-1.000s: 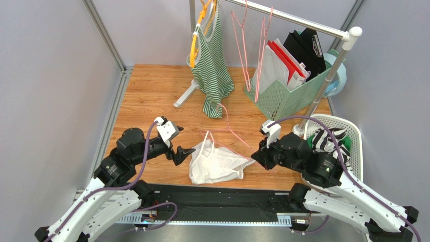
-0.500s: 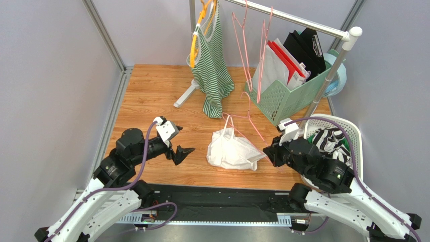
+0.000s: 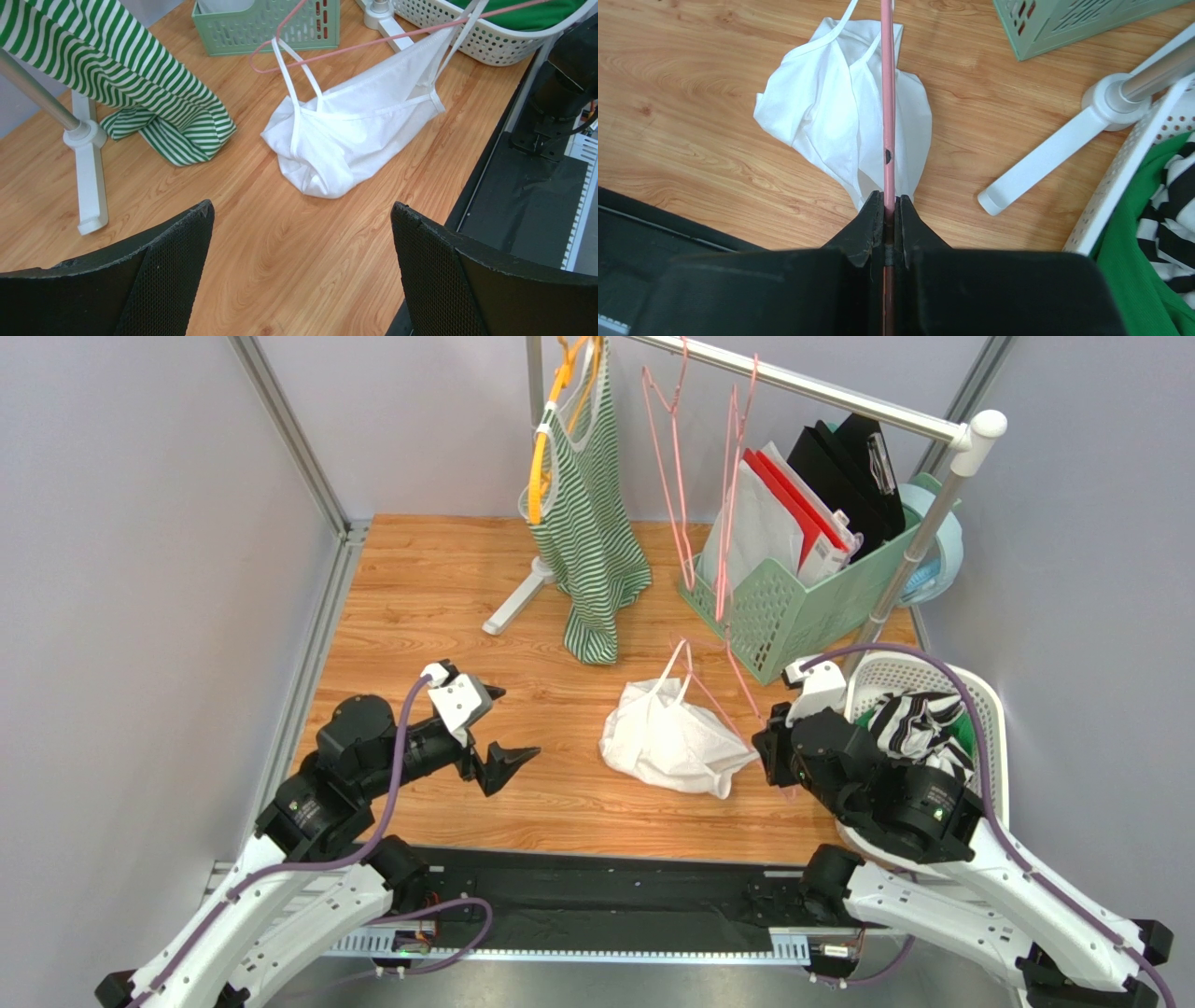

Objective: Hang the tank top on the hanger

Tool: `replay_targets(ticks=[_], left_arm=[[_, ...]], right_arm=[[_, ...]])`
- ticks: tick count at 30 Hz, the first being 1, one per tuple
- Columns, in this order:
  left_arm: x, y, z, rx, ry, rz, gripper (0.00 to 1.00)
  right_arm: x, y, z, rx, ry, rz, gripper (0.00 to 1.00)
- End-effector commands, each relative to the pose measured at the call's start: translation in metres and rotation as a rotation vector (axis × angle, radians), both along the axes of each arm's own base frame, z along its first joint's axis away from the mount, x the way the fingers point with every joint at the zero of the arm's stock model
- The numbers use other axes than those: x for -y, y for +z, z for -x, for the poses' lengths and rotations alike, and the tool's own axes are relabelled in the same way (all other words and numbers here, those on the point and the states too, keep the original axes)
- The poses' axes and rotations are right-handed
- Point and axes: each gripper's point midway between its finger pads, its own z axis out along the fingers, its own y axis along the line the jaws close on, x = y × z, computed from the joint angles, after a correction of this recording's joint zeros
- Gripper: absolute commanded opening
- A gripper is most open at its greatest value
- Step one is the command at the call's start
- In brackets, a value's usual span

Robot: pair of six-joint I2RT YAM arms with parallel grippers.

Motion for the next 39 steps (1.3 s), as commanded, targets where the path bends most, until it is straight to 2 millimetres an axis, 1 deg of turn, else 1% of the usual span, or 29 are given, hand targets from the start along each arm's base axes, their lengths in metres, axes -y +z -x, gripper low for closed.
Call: replay_targets(ticks=[1, 6, 10, 13, 14, 17, 20, 21, 23, 24, 27, 28, 30, 31, 32, 34, 39], left_arm=[[0.001, 0.017, 0.002, 0.039, -0.008, 0.039, 0.99], [0.0, 0.016, 0.002, 0.039, -0.007, 0.039, 0.99], [-0.001, 0.018, 0.003, 0.048, -0.005, 0.044, 0.99], [-0.001, 0.018, 0.003, 0.048, -0.004, 0.043, 0.99], [-0.001, 0.018, 0.003, 0.048, -0.005, 0.044, 0.99], [-0.001, 0.018, 0.003, 0.048, -0.005, 0.043, 0.99], [-0.001, 0.019, 0.003, 0.05, -0.007, 0.046, 0.99], [-0.001, 0.018, 0.003, 0.05, -0.006, 0.044, 0.99], [-0.001, 0.018, 0.003, 0.048, -0.007, 0.042, 0.99], [-0.001, 0.018, 0.003, 0.049, -0.007, 0.043, 0.99], [-0.001, 0.017, 0.002, 0.047, -0.004, 0.041, 0.99], [-0.001, 0.016, 0.002, 0.047, -0.004, 0.039, 0.99], [0.0, 0.016, 0.002, 0.043, -0.004, 0.038, 0.99], [0.0, 0.016, 0.001, 0.043, -0.004, 0.038, 0.99], [0.0, 0.016, 0.001, 0.043, -0.004, 0.036, 0.99], [0.0, 0.015, 0.001, 0.041, -0.004, 0.034, 0.99], [0.001, 0.013, -0.001, 0.033, -0.004, 0.028, 0.99]], right_arm=[[0.016, 0.029, -0.012, 0.071, -0.119, -0.032, 0.0], [0.021, 0.033, -0.017, 0.068, -0.145, -0.01, 0.0], [0.027, 0.042, -0.021, 0.088, -0.176, -0.016, 0.0], [0.034, 0.056, -0.022, 0.124, -0.2, -0.029, 0.0], [0.036, 0.065, -0.021, 0.139, -0.204, -0.04, 0.0], [0.045, 0.075, -0.021, 0.159, -0.222, -0.016, 0.0], [0.053, 0.091, -0.019, 0.187, -0.233, -0.01, 0.0], [0.057, 0.1, -0.018, 0.204, -0.242, -0.018, 0.0], [0.061, 0.109, -0.017, 0.221, -0.242, -0.021, 0.0], [0.063, 0.119, -0.015, 0.236, -0.244, -0.036, 0.0], [0.066, 0.133, -0.013, 0.261, -0.228, -0.045, 0.0], [0.067, 0.142, -0.012, 0.276, -0.228, -0.063, 0.0], [0.066, 0.152, -0.009, 0.289, -0.19, -0.067, 0.0], [0.068, 0.162, -0.008, 0.303, -0.192, -0.077, 0.0], [0.07, 0.164, -0.006, 0.3, -0.19, -0.059, 0.0], [0.076, 0.174, -0.006, 0.32, -0.202, -0.038, 0.0], [0.073, 0.191, -0.012, 0.347, -0.19, -0.016, 0.0]])
